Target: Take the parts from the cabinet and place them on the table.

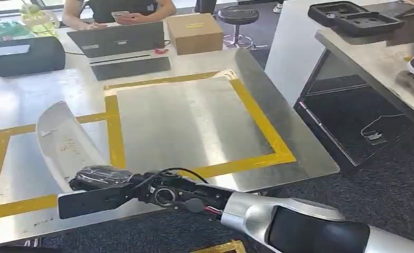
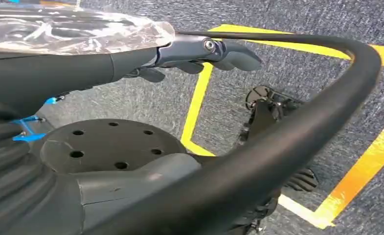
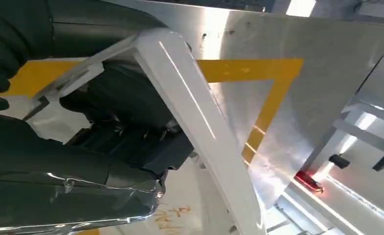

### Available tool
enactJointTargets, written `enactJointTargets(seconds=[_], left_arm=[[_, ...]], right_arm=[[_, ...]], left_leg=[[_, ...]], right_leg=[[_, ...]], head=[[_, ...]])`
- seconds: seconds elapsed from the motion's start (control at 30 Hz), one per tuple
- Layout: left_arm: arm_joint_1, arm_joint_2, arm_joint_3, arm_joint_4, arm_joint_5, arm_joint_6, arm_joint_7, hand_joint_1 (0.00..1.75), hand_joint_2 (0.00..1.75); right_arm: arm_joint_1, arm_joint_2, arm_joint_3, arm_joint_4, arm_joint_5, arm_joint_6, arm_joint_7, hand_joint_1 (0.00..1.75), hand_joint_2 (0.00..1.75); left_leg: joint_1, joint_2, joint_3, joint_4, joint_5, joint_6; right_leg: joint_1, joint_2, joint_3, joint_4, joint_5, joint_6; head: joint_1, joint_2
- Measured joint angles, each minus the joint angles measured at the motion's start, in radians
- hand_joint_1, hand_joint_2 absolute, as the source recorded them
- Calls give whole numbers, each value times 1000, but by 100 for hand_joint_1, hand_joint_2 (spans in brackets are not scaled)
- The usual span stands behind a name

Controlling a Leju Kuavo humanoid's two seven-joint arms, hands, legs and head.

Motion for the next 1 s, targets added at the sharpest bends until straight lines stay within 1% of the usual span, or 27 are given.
enactJointTargets(seconds=[0.03,0.07,0.13,0.17,0.2,0.23,0.27,0.3,0.33,0.37,0.4,0.43,0.5,0.53,0.57,0.6,0.63,0.67,0.7,0.73,0.77,0.8,0.83,0.87,0.9,0.97,1.0], left_arm=[[1,-2,0,0,0,0,0,0,175],[0,-3,0,0,0,0,0,0,175],[1,-3,0,0,1,0,2,0,175],[2,-4,0,0,1,0,3,0,175],[3,-5,0,0,2,0,3,0,175],[5,-6,0,0,2,0,3,0,175],[5,-7,0,0,2,0,3,0,175],[5,-10,0,0,2,0,3,0,175],[5,-12,0,0,2,0,3,0,175],[2,-11,0,0,2,-1,3,0,175],[0,-10,0,0,2,-1,3,0,175],[-2,-11,0,0,3,-1,3,0,175],[1,-11,0,0,3,-1,3,0,175],[3,-11,0,0,3,-1,3,0,175],[2,-11,-1,0,3,-1,3,0,175],[-1,-11,-1,0,3,-1,3,0,175],[-3,-11,-1,0,3,-1,3,0,175],[-3,-11,-1,0,3,-1,3,0,175],[-2,-12,-1,0,3,-1,3,0,175],[0,-12,-1,0,3,-1,3,0,175],[2,-12,-1,0,3,-1,3,0,175],[2,-11,-1,0,3,-1,3,0,175],[2,-10,-1,0,3,-1,2,0,175],[0,-6,-1,0,3,-1,0,0,175],[-5,-7,-1,0,3,-1,0,0,175],[-5,-7,-1,0,3,-1,0,0,175],[-4,-6,-1,0,4,-1,0,0,175]], right_arm=[[-1,0,0,2,0,0,0,171,175],[-5,1,2,2,0,0,0,171,175],[-6,1,6,3,0,0,0,171,175],[-5,0,8,6,0,0,1,171,175],[-3,0,10,9,0,0,2,171,175],[-3,0,11,11,0,0,2,171,175],[-3,0,13,13,0,0,2,171,175],[-5,0,15,14,0,0,2,171,175],[-6,0,18,17,-1,0,2,171,175],[-8,0,18,20,-1,0,2,171,175],[-11,1,18,21,-2,0,2,171,175],[-10,1,19,23,-2,0,3,171,175],[-8,1,21,26,-4,0,5,171,175],[-8,2,22,26,-4,0,4,171,175],[-11,2,22,26,-4,0,4,171,175],[-13,2,22,27,-4,0,4,171,175],[-13,2,23,27,-4,0,4,171,175],[-12,2,24,30,-4,0,5,171,175],[-11,2,27,32,-4,0,5,171,175],[-11,2,29,34,-4,0,5,171,175],[-11,2,29,35,-4,0,5,171,175],[-12,3,30,35,-4,0,5,171,175],[-13,3,30,35,-4,0,5,171,175],[-13,4,31,35,-4,0,5,171,175],[-14,3,31,35,-5,-1,5,171,175],[-13,3,34,35,-8,-1,6,171,175],[-14,4,34,35,-10,-1,6,171,175]], left_leg=[[4,3,6,-8,5,3],[6,1,6,-11,7,7],[6,-3,5,-11,8,8],[5,-7,5,-10,7,9],[6,-13,7,-10,5,6],[7,-20,10,-9,2,3],[9,-27,15,-8,-2,-2],[11,-35,21,-5,-9,-8],[14,-41,26,0,-18,-15],[7,-47,15,5,-22,-23],[9,-54,6,14,-21,-27],[13,-55,-5,15,-18,-32],[14,-61,-5,10,-19,-43],[15,-37,-9,27,-30,-47],[14,-15,-38,80,-51,-48],[13,-8,-88,165,-83,-49],[13,-6,-143,254,-113,-49],[13,-6,-189,321,-128,-48],[12,-6,-219,352,-123,-47],[9,-5,-222,334,-93,-42],[6,-4,-201,270,-40,-34],[0,2,-164,179,16,-25],[-8,26,-125,89,62,-13],[-19,60,-111,66,47,-6],[-25,55,-112,48,50,-4],[-28,37,-114,49,51,-2],[-25,28,-112,42,54,3]], right_leg=[[-2,-1,-14,16,-14,2],[0,-1,-38,71,-47,1],[-1,-1,-113,243,-116,3],[-1,0,-149,313,-134,4],[-1,-1,-164,334,-128,4],[-2,-1,-155,303,-95,4],[-3,0,-127,238,-50,5],[-5,4,-86,146,6,5],[-10,23,-54,69,30,6],[-8,49,-34,66,16,3],[-9,44,-26,40,-1,-2],[-6,41,-31,38,-12,-11],[-6,34,-31,37,-15,-21],[-9,27,-23,31,-16,-31],[-8,22,-21,29,-18,-36],[-6,13,-20,29,-21,-41],[-2,4,-18,29,-24,-45],[3,-4,-17,29,-27,-50],[7,-11,-14,29,-29,-54],[10,-17,-10,29,-32,-57],[12,-23,-4,29,-35,-58],[14,-29,2,29,-39,-58],[15,-35,8,28,-43,-57],[20,-41,8,27,-45,-54],[22,-43,5,28,-46,-51],[21,-62,11,23,-47,-44],[23,-69,15,22,-49,-40]], head=[[1,0],[6,0],[11,0],[10,0],[12,0],[13,0],[13,0],[15,0],[18,0],[15,0],[11,0],[13,0],[14,0],[11,0],[2,0],[-5,0],[-5,0],[-5,0],[-5,0],[-6,0],[-6,0],[-6,0],[-6,0],[-6,0],[-8,0],[-6,0],[-5,0]])
